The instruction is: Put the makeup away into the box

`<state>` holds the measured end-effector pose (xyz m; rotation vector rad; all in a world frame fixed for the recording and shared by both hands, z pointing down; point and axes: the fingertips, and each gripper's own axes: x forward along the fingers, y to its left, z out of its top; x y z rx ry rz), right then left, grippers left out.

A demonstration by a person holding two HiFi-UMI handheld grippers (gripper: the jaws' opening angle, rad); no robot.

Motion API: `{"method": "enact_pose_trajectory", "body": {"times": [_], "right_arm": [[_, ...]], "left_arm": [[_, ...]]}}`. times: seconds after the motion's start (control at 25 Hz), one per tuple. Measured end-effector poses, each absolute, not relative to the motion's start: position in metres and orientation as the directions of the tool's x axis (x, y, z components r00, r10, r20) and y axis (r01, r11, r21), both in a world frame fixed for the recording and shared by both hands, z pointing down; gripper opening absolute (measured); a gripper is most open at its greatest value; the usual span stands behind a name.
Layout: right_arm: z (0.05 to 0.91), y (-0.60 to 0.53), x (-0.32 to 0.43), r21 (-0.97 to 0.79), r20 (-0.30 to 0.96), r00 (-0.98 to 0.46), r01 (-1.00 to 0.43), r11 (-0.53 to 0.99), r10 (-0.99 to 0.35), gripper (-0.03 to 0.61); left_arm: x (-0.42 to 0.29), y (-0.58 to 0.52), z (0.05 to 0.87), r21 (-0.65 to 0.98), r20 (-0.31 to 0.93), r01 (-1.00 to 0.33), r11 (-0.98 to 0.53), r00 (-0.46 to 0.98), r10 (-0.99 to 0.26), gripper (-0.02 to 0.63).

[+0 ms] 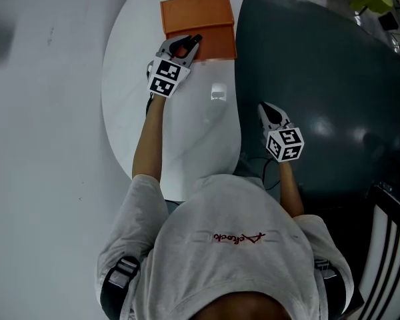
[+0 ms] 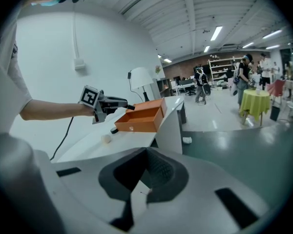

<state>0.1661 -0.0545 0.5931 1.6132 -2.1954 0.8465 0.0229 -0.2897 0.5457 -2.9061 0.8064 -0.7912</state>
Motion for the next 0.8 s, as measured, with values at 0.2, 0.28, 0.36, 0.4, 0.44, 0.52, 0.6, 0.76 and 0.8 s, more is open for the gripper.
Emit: {"method": "enact_pose_trajectory", "body": {"times": [0.2,0.28,0.36,0.4,0.44,0.52,0.6,0.76,0.8], "right_arm": [[0.599,-0.050,0.172,-0.290,0.562,-0.331,-0.937,0.195,-0.758,0.020],[0.602,-0.050,0.173,-0.293,0.569,-0.335,-0.936,0.196,-0.751,0.020],[0.606,-0.050,0.172,-0.298,0.574,-0.339,-0.934,0.195,-0.745,0.020],[0.607,-0.049,0.172,-0.300,0.577,-0.341,-0.934,0.195,-0.742,0.020],[0.609,-0.049,0.172,-0.302,0.579,-0.342,-0.933,0.196,-0.740,0.020],[0.611,-0.049,0.172,-0.303,0.583,-0.346,-0.932,0.198,-0.735,0.020],[0.612,-0.050,0.173,-0.303,0.585,-0.348,-0.932,0.201,-0.732,0.020],[0.614,-0.051,0.176,-0.303,0.591,-0.352,-0.931,0.204,-0.726,0.020],[0.615,-0.052,0.177,-0.304,0.592,-0.353,-0.930,0.205,-0.725,0.020]], "left_arm": [[0.043,-0.288,0.574,-0.226,0.582,-0.272,-0.935,0.732,-0.353,0.097],[0.048,-0.287,0.585,-0.216,0.617,-0.209,-0.954,0.728,-0.299,0.097],[0.052,-0.286,0.594,-0.203,0.646,-0.160,-0.966,0.719,-0.255,0.097],[0.053,-0.285,0.599,-0.198,0.658,-0.142,-0.970,0.714,-0.239,0.097],[0.055,-0.286,0.603,-0.192,0.667,-0.129,-0.973,0.710,-0.226,0.097],[0.057,-0.286,0.610,-0.174,0.679,-0.116,-0.978,0.705,-0.204,0.097],[0.057,-0.287,0.618,-0.161,0.696,-0.107,-0.981,0.693,-0.190,0.097],[0.054,-0.288,0.635,-0.150,0.744,-0.083,-0.985,0.647,-0.167,0.097],[0.053,-0.289,0.639,-0.147,0.759,-0.075,-0.986,0.631,-0.161,0.097]]}}
